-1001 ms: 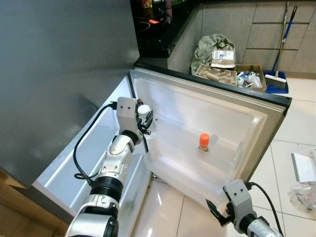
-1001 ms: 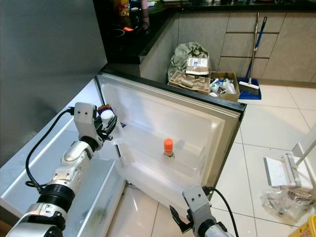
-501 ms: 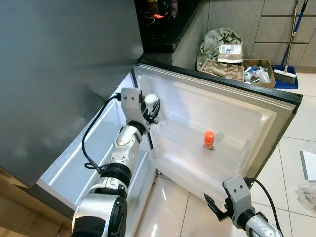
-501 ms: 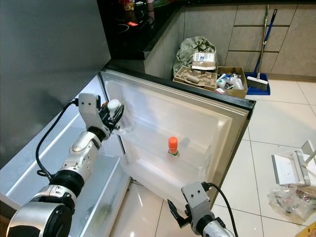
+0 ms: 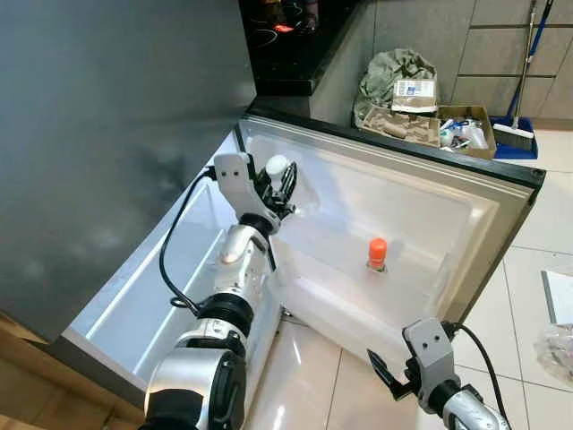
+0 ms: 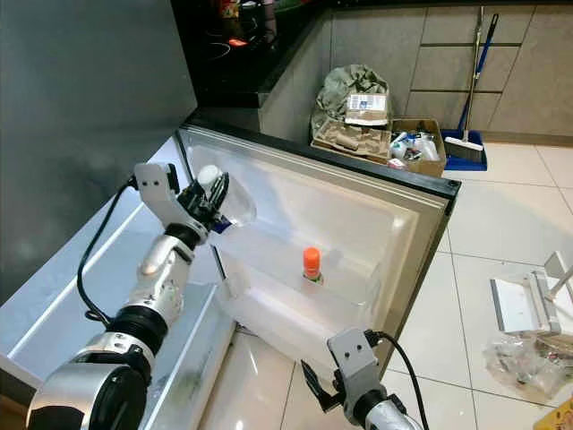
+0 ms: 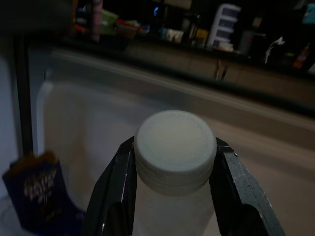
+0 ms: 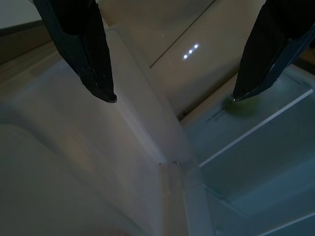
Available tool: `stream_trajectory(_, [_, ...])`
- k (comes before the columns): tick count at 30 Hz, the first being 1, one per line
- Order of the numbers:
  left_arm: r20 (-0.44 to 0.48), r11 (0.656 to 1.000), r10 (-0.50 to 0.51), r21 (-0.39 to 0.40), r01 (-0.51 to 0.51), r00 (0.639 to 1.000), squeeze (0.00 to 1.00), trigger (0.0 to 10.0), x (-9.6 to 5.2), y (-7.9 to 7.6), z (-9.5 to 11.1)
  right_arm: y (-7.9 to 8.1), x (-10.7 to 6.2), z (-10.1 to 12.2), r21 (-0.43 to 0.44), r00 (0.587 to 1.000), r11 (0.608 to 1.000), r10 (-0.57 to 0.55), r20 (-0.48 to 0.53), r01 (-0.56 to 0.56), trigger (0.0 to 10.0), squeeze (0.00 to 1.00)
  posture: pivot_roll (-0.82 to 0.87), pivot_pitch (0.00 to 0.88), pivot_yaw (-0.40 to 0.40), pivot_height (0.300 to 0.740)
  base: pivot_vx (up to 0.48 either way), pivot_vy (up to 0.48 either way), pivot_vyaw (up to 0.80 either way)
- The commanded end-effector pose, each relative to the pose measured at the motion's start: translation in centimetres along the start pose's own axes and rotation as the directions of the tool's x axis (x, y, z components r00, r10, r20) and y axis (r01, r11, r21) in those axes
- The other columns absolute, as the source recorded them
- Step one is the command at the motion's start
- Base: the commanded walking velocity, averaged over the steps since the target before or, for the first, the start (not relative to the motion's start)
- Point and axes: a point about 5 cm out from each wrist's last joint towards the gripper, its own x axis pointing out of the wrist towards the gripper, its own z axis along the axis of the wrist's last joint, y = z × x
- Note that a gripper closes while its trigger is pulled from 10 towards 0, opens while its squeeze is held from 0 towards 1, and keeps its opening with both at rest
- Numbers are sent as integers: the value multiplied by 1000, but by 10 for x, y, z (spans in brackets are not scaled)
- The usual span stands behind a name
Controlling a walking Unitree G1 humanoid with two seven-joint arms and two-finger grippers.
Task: Restocking fridge
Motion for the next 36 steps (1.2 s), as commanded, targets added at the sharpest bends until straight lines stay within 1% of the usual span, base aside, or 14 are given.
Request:
stream_trajectory(1, [15, 1000, 23, -8, -23, 1000, 0, 0, -3, -1, -4, 4, -3, -3, 22, 1000, 1000, 1, 5, -1, 10000, 0, -82, 210, 120, 740, 0, 0, 0])
stream_trajectory(3, [1, 1000, 29, -5, -29, 1000, 0, 0, -4, -1, -7, 5, -3, -3, 22, 1000, 1000, 1, 7, -1, 10000, 0, -83, 210, 120, 740, 0, 0, 0])
stream_trajectory(5, [-24, 999, 34, 9, -33, 999, 0, 0, -6, -1, -12, 5, -4, -3, 22, 1000, 1000, 1, 10, -1, 10000, 0, -82, 212, 120, 740, 0, 0, 0])
stream_trajectory(7, [-70, 999, 39, 36, -36, 997, 0, 0, -10, -1, -21, 5, -5, -3, 23, 1000, 1000, -1, 13, 1, 10000, 0, -83, 212, 123, 740, 0, 0, 0])
stream_trajectory(10, [-95, 998, 42, 54, -37, 995, 0, 0, -13, 0, -26, 5, -5, -4, 24, 1000, 1000, -3, 15, 3, 10000, 0, -84, 211, 124, 740, 0, 0, 0])
stream_trajectory(15, [-110, 997, 49, 66, -42, 993, 0, 0, -15, 1, -28, 4, -6, -4, 23, 1000, 1000, -5, 17, 5, 10000, 0, -84, 211, 124, 740, 0, 0, 0])
stream_trajectory(18, [-175, 990, 40, 143, -15, 984, 0, 0, -17, 4, -34, 3, -5, -3, 21, 1000, 1000, -8, 20, 8, 10000, 0, -84, 207, 126, 740, 0, 0, 0])
stream_trajectory(21, [-198, 982, 35, 188, 3, 980, 0, 0, -19, 5, -36, 3, -5, -2, 20, 1000, 1000, -8, 21, 7, 10000, 0, -82, 207, 125, 740, 0, 0, 0])
stream_trajectory(26, [-205, 976, 55, 219, -9, 977, 0, 0, -21, 9, -36, 4, -5, -2, 20, 1000, 1000, -3, 23, 3, 10000, 0, -81, 208, 124, 740, 0, 0, 0])
stream_trajectory(30, [-216, 974, 65, 225, -15, 974, 0, 0, -21, 11, -36, 4, -4, -2, 20, 1000, 1000, 0, 23, 0, 10000, 0, -82, 209, 123, 740, 0, 0, 0])
stream_trajectory(31, [-254, 968, 61, 249, 4, 965, 0, 0, -21, 11, -38, 4, -4, -2, 21, 1000, 1000, 0, 23, -1, 10000, 0, -83, 209, 126, 740, 0, 0, 0])
stream_trajectory(32, [-254, 968, 61, 249, 4, 965, 0, 0, -21, 11, -38, 4, -4, -2, 21, 1000, 1000, 0, 23, -1, 10000, 0, -83, 209, 126, 740, 0, 0, 0])
stream_trajectory(33, [-289, 960, 53, 278, 31, 956, 0, 0, -21, 12, -41, 4, -5, -2, 23, 1000, 1000, 1, 22, -1, 10000, 0, -84, 210, 126, 740, 0, 0, 0])
stream_trajectory(36, [-310, 955, 48, 293, 48, 950, 0, 0, -22, 13, -41, 4, -5, -2, 23, 1000, 1000, 1, 22, -2, 10000, 0, -83, 210, 127, 740, 0, 0, 0])
